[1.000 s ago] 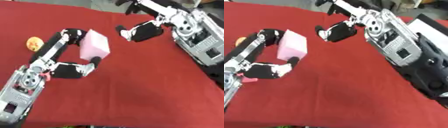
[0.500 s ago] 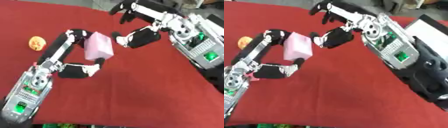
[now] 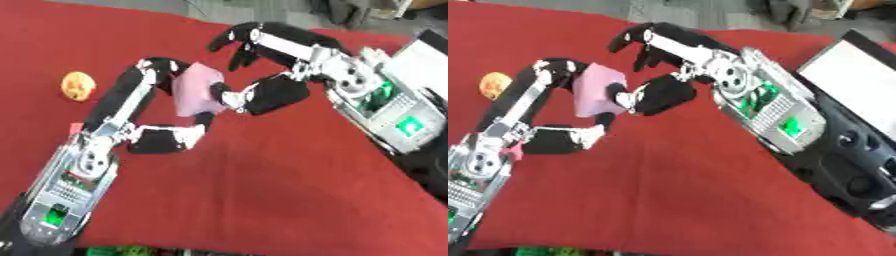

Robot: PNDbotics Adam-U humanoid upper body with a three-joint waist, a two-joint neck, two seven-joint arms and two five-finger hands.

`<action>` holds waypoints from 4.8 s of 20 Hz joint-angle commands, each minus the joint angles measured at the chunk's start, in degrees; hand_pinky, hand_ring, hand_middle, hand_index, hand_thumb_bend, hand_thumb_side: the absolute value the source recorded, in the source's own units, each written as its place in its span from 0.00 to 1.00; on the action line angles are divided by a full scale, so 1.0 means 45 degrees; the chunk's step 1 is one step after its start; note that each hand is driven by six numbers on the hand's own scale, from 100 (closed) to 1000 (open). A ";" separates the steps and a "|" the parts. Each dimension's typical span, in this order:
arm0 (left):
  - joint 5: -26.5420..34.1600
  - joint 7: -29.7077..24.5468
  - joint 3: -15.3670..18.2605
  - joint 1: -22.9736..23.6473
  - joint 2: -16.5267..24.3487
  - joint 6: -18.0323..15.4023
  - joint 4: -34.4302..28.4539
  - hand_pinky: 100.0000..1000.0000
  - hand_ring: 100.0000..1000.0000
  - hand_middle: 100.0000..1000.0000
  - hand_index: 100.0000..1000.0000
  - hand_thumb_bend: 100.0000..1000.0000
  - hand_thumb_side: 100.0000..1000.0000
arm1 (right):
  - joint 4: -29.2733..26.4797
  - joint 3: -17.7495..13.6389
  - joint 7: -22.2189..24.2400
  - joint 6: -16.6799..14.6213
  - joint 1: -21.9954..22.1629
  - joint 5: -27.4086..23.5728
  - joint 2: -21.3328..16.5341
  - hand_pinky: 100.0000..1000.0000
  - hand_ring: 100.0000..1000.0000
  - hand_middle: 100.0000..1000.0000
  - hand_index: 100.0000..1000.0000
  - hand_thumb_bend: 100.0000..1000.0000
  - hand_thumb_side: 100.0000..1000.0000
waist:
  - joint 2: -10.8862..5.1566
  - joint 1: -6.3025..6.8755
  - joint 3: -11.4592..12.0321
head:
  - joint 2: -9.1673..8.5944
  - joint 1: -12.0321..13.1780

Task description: Pick up the objects with one hand, pass them to the other hand, and then place them into the box on the other side of the table.

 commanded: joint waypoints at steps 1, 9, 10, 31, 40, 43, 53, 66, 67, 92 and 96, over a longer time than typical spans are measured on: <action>-0.0199 -0.0002 -0.0066 -0.0261 -0.0209 -0.0023 -0.0221 0.59 0.44 0.31 0.29 0.00 0.01 | -0.0180 0.0058 -0.0106 -0.0111 -0.0177 0.0029 0.0021 0.80 0.72 0.91 0.86 0.17 0.23 | -0.0266 0.0067 0.0005 | -0.0175 0.0025; -0.0451 -0.0278 -0.0136 -0.0269 -0.0208 -0.0047 -0.0304 0.59 0.44 0.31 0.29 0.00 0.00 | -0.0180 0.0020 -0.0043 -0.0536 -0.0156 -0.0120 -0.0009 0.80 0.72 0.91 0.87 0.24 0.16 | -0.0220 0.0058 -0.0008 | -0.0157 0.0106; -0.0487 -0.0313 -0.0132 -0.0253 -0.0197 -0.0036 -0.0267 0.59 0.44 0.31 0.29 0.00 0.00 | -0.0180 -0.0140 -0.0075 -0.0619 -0.0193 -0.0203 -0.0098 0.80 0.72 0.91 0.87 0.24 0.16 | -0.0222 0.0057 -0.0022 | -0.0135 0.0115; -0.0778 -0.0124 -0.0034 -0.0188 -0.0210 0.0202 -0.0258 0.57 0.42 0.26 0.27 0.00 0.00 | -0.0180 -0.1592 0.0802 -0.1217 -0.0221 -0.1265 -0.0904 0.79 0.71 0.90 0.87 0.26 0.20 | -0.0180 0.0132 -0.0199 | -0.0295 0.0333; -0.0747 0.0108 -0.0028 -0.0279 -0.0316 0.0731 -0.0448 0.56 0.42 0.24 0.27 0.00 0.00 | -0.0180 -0.1037 0.0557 -0.1054 -0.0111 -0.1077 -0.0580 0.79 0.72 0.90 0.87 0.28 0.21 | -0.0181 0.0098 -0.0155 | -0.0216 0.0366; -0.0682 0.0070 -0.0040 -0.0317 -0.0331 0.0760 -0.0520 0.56 0.42 0.24 0.27 0.00 0.00 | -0.0180 -0.0864 0.0467 -0.1021 -0.0067 -0.0972 -0.0528 0.79 0.72 0.90 0.87 0.28 0.21 | -0.0183 0.0092 -0.0127 | -0.0144 0.0356; -0.0574 -0.0174 -0.0111 -0.0420 -0.0369 0.0871 -0.0850 0.55 0.41 0.23 0.27 0.00 0.00 | -0.0180 -0.0314 0.0300 -0.1013 0.0072 -0.0627 -0.0411 0.80 0.73 0.91 0.87 0.29 0.21 | -0.0146 0.0071 -0.0029 | -0.0069 0.0307; -0.0389 -0.0435 -0.0213 -0.0439 -0.0408 0.1034 -0.1131 0.55 0.42 0.23 0.27 0.00 0.00 | -0.0180 -0.0231 -0.1350 -0.0346 0.0169 -0.1106 -0.0310 0.75 0.65 0.70 0.64 0.07 0.09 | -0.0112 0.0072 -0.0013 | -0.0097 0.0306; -0.0410 -0.0453 -0.0217 -0.0434 -0.0413 0.1046 -0.1114 0.55 0.42 0.24 0.27 0.00 0.00 | -0.0180 -0.0235 -0.1611 -0.0273 0.0165 -0.1245 -0.0312 0.75 0.65 0.69 0.63 0.06 0.08 | -0.0113 0.0071 -0.0018 | -0.0099 0.0306; 0.0382 -0.0971 -0.0229 -0.0379 -0.0477 0.0919 -0.0950 0.74 0.73 0.68 0.73 0.61 0.46 | -0.0180 -0.0091 -0.3392 -0.0282 0.0354 -0.2219 -0.0523 0.66 0.40 0.37 0.27 0.00 0.00 | -0.0125 0.0071 -0.0013 | -0.0049 0.0231; 0.0321 -0.1500 -0.0221 -0.0372 -0.0445 0.0727 -0.0924 0.76 0.76 0.70 0.76 0.65 0.46 | -0.0180 -0.0151 -0.3429 -0.0286 0.0399 -0.2165 -0.0608 0.66 0.40 0.36 0.26 0.00 0.00 | -0.0125 0.0095 -0.0032 | -0.0039 0.0214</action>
